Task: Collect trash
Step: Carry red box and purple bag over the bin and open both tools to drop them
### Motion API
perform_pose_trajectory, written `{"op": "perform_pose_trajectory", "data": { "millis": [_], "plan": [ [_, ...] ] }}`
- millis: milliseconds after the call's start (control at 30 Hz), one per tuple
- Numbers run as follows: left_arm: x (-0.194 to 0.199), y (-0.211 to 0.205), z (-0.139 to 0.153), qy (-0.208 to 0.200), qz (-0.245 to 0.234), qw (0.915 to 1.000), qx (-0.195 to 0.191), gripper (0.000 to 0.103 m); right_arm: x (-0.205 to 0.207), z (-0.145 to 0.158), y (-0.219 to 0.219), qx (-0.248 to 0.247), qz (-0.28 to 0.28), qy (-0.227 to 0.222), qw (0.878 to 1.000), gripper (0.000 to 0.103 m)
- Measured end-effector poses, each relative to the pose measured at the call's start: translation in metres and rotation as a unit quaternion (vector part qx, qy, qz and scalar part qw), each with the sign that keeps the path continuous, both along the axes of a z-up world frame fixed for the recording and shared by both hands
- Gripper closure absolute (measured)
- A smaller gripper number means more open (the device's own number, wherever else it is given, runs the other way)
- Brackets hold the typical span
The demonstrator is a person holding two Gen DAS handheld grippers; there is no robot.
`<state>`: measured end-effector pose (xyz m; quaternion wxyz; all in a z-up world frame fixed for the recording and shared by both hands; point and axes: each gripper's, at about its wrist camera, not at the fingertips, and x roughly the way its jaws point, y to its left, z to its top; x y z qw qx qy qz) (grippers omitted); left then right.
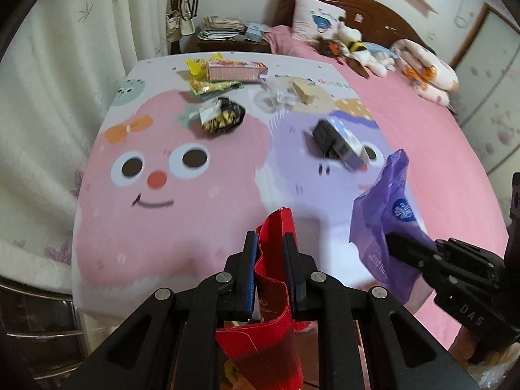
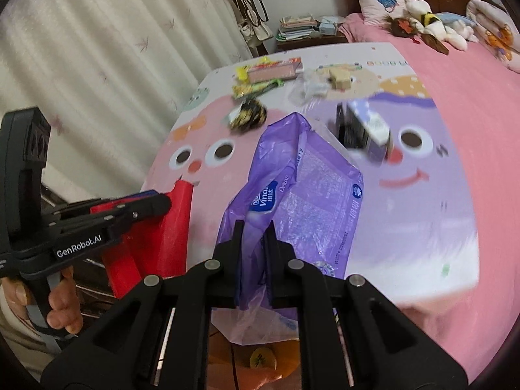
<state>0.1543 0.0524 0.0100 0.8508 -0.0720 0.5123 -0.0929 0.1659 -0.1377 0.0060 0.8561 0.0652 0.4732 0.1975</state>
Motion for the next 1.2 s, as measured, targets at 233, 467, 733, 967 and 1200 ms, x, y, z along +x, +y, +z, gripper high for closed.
{"op": "perform_pose_trajectory", "data": {
  "millis": [233, 467, 733, 967, 1200],
  "plan": [
    [-0.068, 0.022, -0.020, 0.014, -0.031, 0.9994, -0.009, 0.088, -0.083, -0.019, 0.029, -0.013, -0.022, 0.016, 1.000, 0.095],
    [-0.110, 0.016, -0.052, 0.048, -0.050, 0.9974, -0.019, 0.088, -0.125, -0.043, 0.023, -0.020, -0.051, 0.051, 0.997, 0.095],
    [-0.127, -0.018, -0.098, 0.074, -0.059, 0.9954, -0.013, 0.088, -0.144, -0.098, 0.004, -0.023, -0.076, 0.106, 0.991, 0.095],
    [-0.119, -0.042, -0.176, 0.089, -0.025, 0.9957, 0.006, 0.088, -0.141, -0.193, -0.016, -0.018, -0.078, 0.155, 0.985, 0.095],
    [-0.111, -0.058, -0.286, 0.110, 0.014, 0.9938, 0.011, 0.087, -0.126, -0.302, -0.031, -0.016, -0.073, 0.186, 0.980, 0.095]
  ]
}}
